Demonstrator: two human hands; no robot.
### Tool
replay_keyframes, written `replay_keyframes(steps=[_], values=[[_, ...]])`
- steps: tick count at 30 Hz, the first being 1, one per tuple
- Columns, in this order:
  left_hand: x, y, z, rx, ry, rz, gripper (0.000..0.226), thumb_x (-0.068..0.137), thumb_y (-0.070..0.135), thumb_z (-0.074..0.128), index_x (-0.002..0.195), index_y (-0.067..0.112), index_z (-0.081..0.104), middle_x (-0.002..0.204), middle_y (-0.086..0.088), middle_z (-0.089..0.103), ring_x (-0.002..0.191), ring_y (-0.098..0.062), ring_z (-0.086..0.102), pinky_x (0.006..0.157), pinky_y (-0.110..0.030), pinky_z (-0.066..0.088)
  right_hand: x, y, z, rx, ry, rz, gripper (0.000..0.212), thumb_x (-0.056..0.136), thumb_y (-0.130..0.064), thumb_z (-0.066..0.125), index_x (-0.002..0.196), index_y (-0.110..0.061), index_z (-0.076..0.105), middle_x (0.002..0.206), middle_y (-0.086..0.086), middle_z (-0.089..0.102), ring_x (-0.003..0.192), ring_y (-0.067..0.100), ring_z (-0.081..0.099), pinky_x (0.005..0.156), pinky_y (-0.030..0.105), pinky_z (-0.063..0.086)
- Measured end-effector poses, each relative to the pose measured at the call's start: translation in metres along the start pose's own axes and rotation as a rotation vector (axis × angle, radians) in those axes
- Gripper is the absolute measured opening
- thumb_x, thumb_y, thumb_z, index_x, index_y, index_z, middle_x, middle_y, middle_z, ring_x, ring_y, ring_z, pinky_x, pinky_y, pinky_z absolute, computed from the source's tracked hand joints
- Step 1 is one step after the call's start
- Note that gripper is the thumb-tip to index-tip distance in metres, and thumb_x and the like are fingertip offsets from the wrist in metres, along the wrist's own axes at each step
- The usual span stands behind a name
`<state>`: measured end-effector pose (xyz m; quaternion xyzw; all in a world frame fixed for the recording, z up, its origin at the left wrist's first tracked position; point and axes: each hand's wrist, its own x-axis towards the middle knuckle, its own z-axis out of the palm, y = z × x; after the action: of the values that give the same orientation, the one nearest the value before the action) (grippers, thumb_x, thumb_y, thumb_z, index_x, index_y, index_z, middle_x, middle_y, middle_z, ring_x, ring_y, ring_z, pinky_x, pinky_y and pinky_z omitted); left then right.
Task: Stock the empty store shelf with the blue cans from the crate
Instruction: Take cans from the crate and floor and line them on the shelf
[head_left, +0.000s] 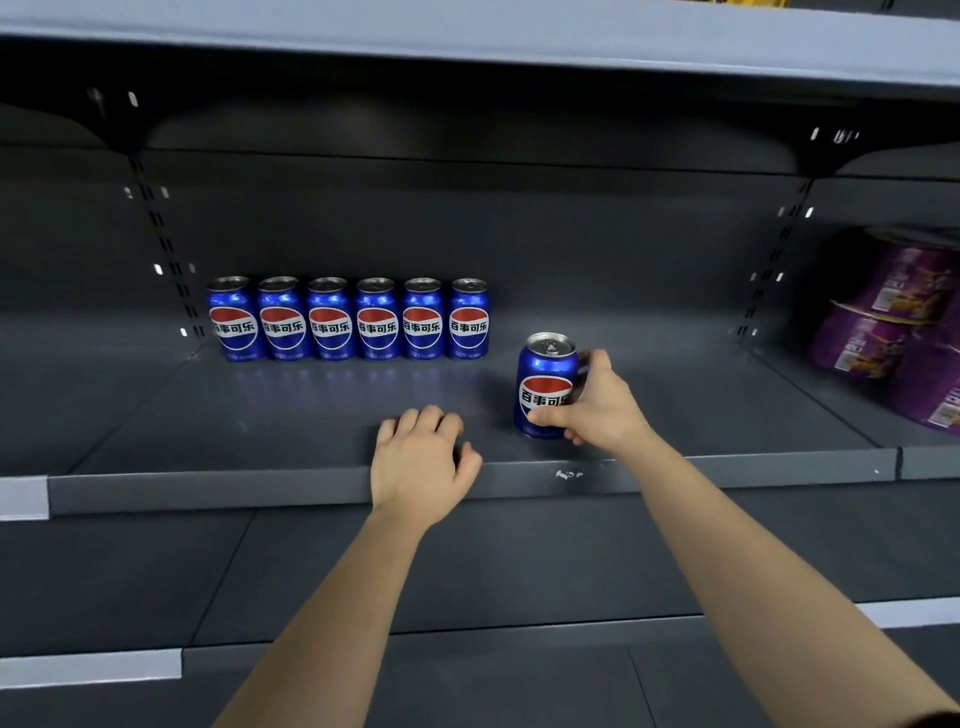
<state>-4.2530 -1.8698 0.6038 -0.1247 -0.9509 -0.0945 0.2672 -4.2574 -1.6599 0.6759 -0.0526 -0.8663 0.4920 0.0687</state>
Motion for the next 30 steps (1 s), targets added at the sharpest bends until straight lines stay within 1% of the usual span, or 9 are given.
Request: replay_keyframes(steps=[2,6,10,12,17,22,24,27,30], values=[[0.0,0.001,0.001,0.011,-0.009,-0.004,0.038,0.082,0.041,0.033,0.095,0.023,0.064,0.092,0.006,0.062,0.084,-0.019,0.055,0.082,-0.034,0.038,0.007,0.001,0.006,0.046,0.037,0.013,0.069,0.065,-0.015,0.089,0.111,-0.015,0.038,0.096,0.006,0.063,0.05,0.02,0.06,0.044,0.028,0.05],[0.001,0.001,0.0,0.008,-0.016,-0.018,0.041,0.081,0.041,0.033,0.102,0.023,0.063,0.09,0.006,0.064,0.082,-0.019,0.057,0.078,-0.034,0.041,0.026,-0.002,0.018,0.167,0.086,0.032,0.065,0.069,-0.005,0.085,0.113,-0.016,0.038,0.105,0.004,0.056,0.069,0.025,0.068,0.055,0.035,0.06],[0.001,0.001,-0.001,0.013,-0.041,-0.022,0.043,0.081,0.042,0.03,0.102,0.023,0.062,0.092,0.006,0.062,0.084,-0.018,0.056,0.075,-0.033,0.042,0.049,-0.003,0.027,0.203,0.097,0.033,0.07,0.069,-0.001,0.083,0.12,-0.017,0.038,0.109,0.002,0.052,0.083,0.022,0.065,0.064,0.039,0.061],[0.001,0.001,-0.001,0.005,-0.047,-0.026,0.045,0.081,0.042,0.028,0.103,0.022,0.062,0.093,0.006,0.062,0.086,-0.018,0.055,0.073,-0.033,0.043,0.061,-0.002,0.03,0.207,0.088,0.052,0.075,0.069,0.002,0.082,0.125,-0.017,0.038,0.113,0.003,0.053,0.085,0.022,0.065,0.067,0.038,0.061],[0.002,0.001,0.002,0.001,-0.032,-0.032,0.044,0.081,0.041,0.032,0.104,0.023,0.064,0.094,0.007,0.063,0.085,-0.018,0.056,0.069,-0.032,0.045,0.09,0.002,0.039,0.265,0.119,0.088,0.068,0.073,0.007,0.074,0.129,-0.015,0.041,0.114,0.009,0.058,0.093,0.025,0.066,0.072,0.041,0.061],[0.002,0.0,0.003,0.005,-0.012,-0.033,0.039,0.079,0.04,0.036,0.098,0.022,0.066,0.09,0.007,0.064,0.081,-0.017,0.057,0.063,-0.032,0.047,0.11,0.004,0.048,0.275,0.14,0.059,0.065,0.076,0.008,0.071,0.13,-0.013,0.042,0.109,0.007,0.056,0.084,0.021,0.065,0.071,0.039,0.061],[0.002,0.001,0.002,0.008,-0.008,-0.033,0.038,0.078,0.04,0.038,0.096,0.022,0.066,0.088,0.007,0.063,0.08,-0.017,0.057,0.062,-0.032,0.046,0.116,0.004,0.051,0.276,0.151,0.054,0.065,0.077,0.008,0.07,0.131,-0.014,0.042,0.1,0.002,0.054,0.077,0.015,0.062,0.069,0.037,0.061],[0.002,0.001,0.001,0.012,-0.012,-0.032,0.037,0.077,0.04,0.039,0.096,0.023,0.065,0.087,0.007,0.064,0.08,-0.017,0.058,0.061,-0.032,0.046,0.125,0.003,0.055,0.285,0.162,0.066,0.066,0.078,0.008,0.07,0.132,-0.016,0.041,0.09,-0.002,0.054,0.07,0.015,0.064,0.07,0.037,0.061],[0.001,0.001,0.001,0.01,-0.02,-0.029,0.037,0.077,0.04,0.039,0.098,0.023,0.065,0.088,0.007,0.064,0.08,-0.017,0.058,0.061,-0.032,0.046,0.131,0.002,0.059,0.286,0.169,0.08,0.066,0.079,0.007,0.07,0.132,-0.018,0.04,0.092,0.001,0.056,0.068,0.016,0.066,0.07,0.036,0.061]])
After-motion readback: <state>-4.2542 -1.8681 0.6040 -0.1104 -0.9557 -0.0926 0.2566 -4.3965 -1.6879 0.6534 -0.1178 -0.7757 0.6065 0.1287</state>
